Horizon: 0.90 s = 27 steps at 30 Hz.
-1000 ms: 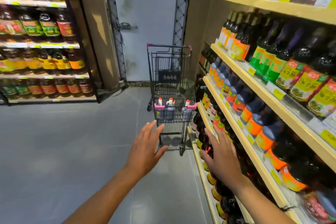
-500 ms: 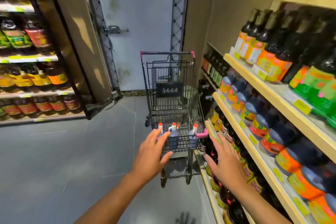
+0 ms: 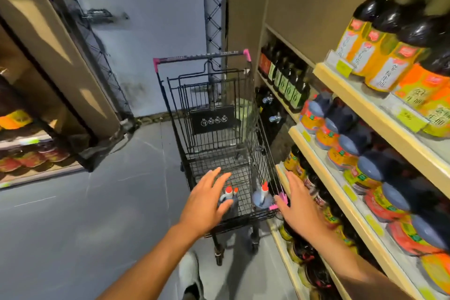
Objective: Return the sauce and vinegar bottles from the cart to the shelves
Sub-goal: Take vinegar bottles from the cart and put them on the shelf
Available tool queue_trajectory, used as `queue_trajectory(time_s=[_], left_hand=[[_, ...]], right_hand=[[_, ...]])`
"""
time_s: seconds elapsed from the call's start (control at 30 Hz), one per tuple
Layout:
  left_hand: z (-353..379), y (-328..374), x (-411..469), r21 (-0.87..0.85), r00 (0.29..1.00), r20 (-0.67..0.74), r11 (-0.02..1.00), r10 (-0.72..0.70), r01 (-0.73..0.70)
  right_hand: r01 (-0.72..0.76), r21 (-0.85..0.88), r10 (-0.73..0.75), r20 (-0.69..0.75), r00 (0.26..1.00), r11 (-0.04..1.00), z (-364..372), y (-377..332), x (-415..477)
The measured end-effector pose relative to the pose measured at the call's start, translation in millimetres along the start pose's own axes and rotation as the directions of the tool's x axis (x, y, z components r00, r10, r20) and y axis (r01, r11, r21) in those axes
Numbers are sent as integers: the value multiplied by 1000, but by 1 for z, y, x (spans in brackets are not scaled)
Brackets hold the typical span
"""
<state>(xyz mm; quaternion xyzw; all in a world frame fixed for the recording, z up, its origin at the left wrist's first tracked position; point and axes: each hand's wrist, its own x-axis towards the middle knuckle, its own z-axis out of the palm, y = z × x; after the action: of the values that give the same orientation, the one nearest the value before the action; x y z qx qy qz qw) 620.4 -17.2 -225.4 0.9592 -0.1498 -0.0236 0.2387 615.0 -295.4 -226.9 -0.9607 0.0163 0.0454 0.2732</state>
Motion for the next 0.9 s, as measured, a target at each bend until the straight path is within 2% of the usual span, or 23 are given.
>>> queue_trajectory(time_s=[0.1,0.2,0.3,0.33,0.4,0.47,0.57,0.7,0.9], left_hand=[[10,-30,50,-34,992,117,999,44,-41],[17,-61,97,-43,969,219,994,110,-103],[22,-90,136,-53,936,322,989,145,-135],[25,-100,147,-66,924,348,988,157,-143],[31,-116,168,-98,911,372,983,181,-155],[38,-129,185,-97,894,403,981,195,-170],[51,-143,204,-78,868,459,982,191,-175],[61,-157,216,-110,850,493,982,186,-151],[64,-167,231,-143,836,532,988,132,-64]], right_hand=[[-122,53,123,-5,992,991,16,-6,37],[-258,76,252,85,964,963,39,-13,71],[-399,63,378,209,902,915,72,-9,97],[-422,-9,414,220,883,906,79,-9,105],[-526,-30,520,214,827,850,90,-10,121],[-568,-58,568,177,804,821,105,-3,136],[-620,-134,633,222,742,773,134,13,162],[-688,-184,711,213,670,703,161,29,192],[-682,-206,712,199,673,702,185,53,205]])
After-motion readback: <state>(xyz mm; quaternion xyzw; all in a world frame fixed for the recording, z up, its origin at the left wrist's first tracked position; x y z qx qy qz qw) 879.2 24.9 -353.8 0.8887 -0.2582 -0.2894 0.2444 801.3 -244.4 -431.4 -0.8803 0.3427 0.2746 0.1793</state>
